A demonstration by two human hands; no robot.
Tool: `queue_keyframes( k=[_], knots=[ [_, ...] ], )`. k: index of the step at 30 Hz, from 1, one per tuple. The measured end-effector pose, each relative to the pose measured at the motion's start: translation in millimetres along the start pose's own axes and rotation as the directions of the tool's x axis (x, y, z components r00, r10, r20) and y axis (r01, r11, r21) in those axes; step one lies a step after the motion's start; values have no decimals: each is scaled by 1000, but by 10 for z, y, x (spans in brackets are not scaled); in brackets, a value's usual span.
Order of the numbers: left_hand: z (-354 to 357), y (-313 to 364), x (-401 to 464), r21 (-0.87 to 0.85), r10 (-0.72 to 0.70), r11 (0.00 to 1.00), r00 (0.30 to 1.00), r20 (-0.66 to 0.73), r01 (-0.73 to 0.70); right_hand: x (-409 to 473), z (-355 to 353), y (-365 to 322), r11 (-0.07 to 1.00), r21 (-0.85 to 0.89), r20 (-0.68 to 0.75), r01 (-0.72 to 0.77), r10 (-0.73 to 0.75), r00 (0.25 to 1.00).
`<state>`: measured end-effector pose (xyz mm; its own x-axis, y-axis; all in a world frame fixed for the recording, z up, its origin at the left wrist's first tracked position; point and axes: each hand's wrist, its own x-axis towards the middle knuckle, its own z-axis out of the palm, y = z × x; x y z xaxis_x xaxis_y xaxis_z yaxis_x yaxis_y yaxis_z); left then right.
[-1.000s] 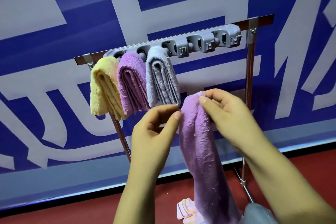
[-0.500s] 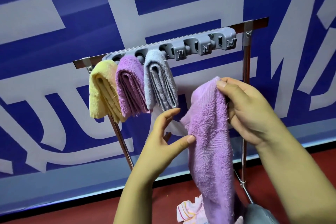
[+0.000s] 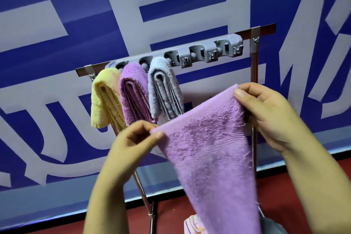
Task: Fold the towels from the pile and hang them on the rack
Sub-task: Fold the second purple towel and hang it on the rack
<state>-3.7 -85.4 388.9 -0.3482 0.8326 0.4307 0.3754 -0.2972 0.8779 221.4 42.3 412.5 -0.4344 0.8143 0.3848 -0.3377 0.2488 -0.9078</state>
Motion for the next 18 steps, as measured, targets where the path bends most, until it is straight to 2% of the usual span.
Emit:
queue_keyframes(
  k=[3, 6, 10, 13, 18],
  knots=[
    [-101, 319, 11, 77, 151, 987, 983, -101, -144, -38, 11, -108, 990, 14, 64, 143, -144, 988],
    [-90, 434, 3, 19, 224, 974, 958, -178, -224, -11, 14, -153, 982, 24, 73, 190, -191, 979],
    [-29, 305, 2, -37, 138, 988, 958, -251, -152, 0, 22, -47, 991, 40, 53, 126, -128, 990],
    [-20, 291, -36, -55, 101, 991, 955, -278, -121, -49, -9, -55, 990, 95, 103, 109, -119, 988],
    [-57, 329, -82, -309, 78, 942, 982, -172, -129, -113, -5, -174, 951, 307, 146, 32, -80, 986]
  ],
)
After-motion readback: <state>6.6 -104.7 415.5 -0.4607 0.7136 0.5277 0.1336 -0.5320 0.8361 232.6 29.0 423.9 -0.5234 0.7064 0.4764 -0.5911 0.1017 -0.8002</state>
